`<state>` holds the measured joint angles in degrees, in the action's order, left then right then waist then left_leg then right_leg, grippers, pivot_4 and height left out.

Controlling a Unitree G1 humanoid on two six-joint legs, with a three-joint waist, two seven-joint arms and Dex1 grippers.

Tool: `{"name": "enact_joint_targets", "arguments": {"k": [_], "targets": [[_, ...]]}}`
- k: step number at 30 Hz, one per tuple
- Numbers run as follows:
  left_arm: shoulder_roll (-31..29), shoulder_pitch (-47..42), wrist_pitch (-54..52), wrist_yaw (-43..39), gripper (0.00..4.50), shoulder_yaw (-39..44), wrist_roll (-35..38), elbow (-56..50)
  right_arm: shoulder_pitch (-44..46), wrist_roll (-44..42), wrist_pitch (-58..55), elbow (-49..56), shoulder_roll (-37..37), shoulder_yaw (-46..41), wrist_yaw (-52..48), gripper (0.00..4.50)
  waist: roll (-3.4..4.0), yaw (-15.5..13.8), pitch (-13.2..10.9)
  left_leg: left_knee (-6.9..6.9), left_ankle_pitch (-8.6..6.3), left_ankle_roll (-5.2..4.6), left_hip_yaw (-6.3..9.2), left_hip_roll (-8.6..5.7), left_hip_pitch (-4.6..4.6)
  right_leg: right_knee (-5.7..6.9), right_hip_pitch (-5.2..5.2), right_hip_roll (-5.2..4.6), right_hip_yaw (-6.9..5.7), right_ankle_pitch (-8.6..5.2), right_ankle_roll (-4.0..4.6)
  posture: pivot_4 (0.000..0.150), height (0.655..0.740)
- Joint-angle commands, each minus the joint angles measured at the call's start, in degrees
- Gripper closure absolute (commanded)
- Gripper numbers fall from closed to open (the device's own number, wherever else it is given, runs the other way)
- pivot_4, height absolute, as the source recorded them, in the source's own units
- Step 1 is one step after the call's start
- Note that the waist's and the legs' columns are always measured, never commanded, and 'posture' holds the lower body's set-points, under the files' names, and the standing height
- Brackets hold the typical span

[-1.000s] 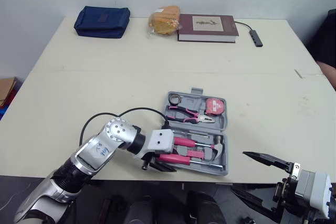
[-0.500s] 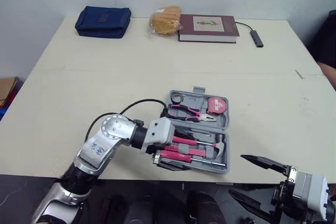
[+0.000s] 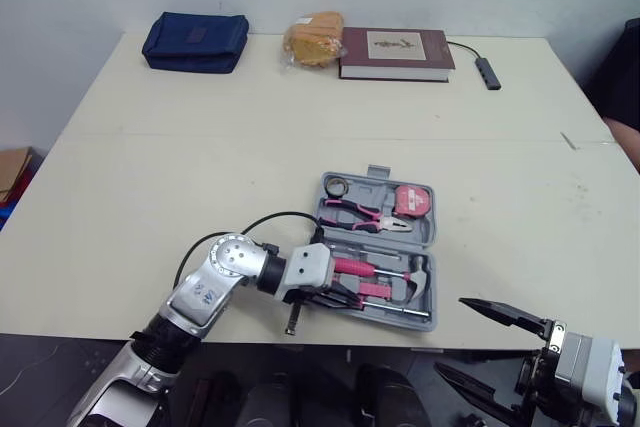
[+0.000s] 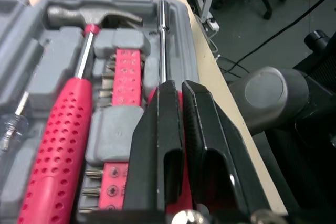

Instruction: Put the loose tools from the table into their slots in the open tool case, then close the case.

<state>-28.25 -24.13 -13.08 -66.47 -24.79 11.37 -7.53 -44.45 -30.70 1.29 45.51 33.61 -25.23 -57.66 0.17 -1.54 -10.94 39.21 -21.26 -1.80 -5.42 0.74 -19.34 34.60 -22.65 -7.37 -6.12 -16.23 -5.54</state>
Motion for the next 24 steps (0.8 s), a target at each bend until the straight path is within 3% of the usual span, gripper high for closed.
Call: {"name": "enact_joint_targets", "arguments": {"k": [1,16,19,24], "targets": [[-0.11,0.63,-1.79,0.98,4.4,-1.1,-1.83,0.78,-1.04,0.05,1.39,0.6,-0.67,-0.52,0.24,0.0,0.0,0.0,0.01,0.0,0.0,0.0,0.0,0.0,0.01,0.01,0.0,-0.01,0.01,0.0,0.0,0.15,0.74],[-2.38,-0.41,-12.11,3.83,4.4,-7.54,-9.14,2.99,-1.9,1.49,1.73,0.37,-1.6,0.86,1.04,0.0,-0.11,0.0,1.32,-0.01,-0.13,-0.03,0.05,0.04,0.17,-0.07,0.18,-0.05,0.01,-0.01,0.02,0.15,0.74],[-1.25,-0.02,-9.75,3.14,4.4,-6.79,-7.06,2.72,-1.5,1.95,1.08,-0.39,-2.02,0.79,2.53,0.0,-0.04,0.01,1.62,-0.02,-0.18,-0.05,0.07,0.06,0.2,-0.11,0.2,-0.06,0.01,-0.03,0.04,0.15,0.74],[2.92,-0.37,-1.25,0.88,4.4,3.63,3.22,3.5,3.07,2.12,-2.98,-2.64,-2.51,-1.81,9.53,0.0,0.13,0.02,1.59,-0.02,-0.24,-0.12,0.09,0.08,0.13,-0.13,0.11,-0.14,0.01,-0.04,0.06,0.15,0.74]]}}
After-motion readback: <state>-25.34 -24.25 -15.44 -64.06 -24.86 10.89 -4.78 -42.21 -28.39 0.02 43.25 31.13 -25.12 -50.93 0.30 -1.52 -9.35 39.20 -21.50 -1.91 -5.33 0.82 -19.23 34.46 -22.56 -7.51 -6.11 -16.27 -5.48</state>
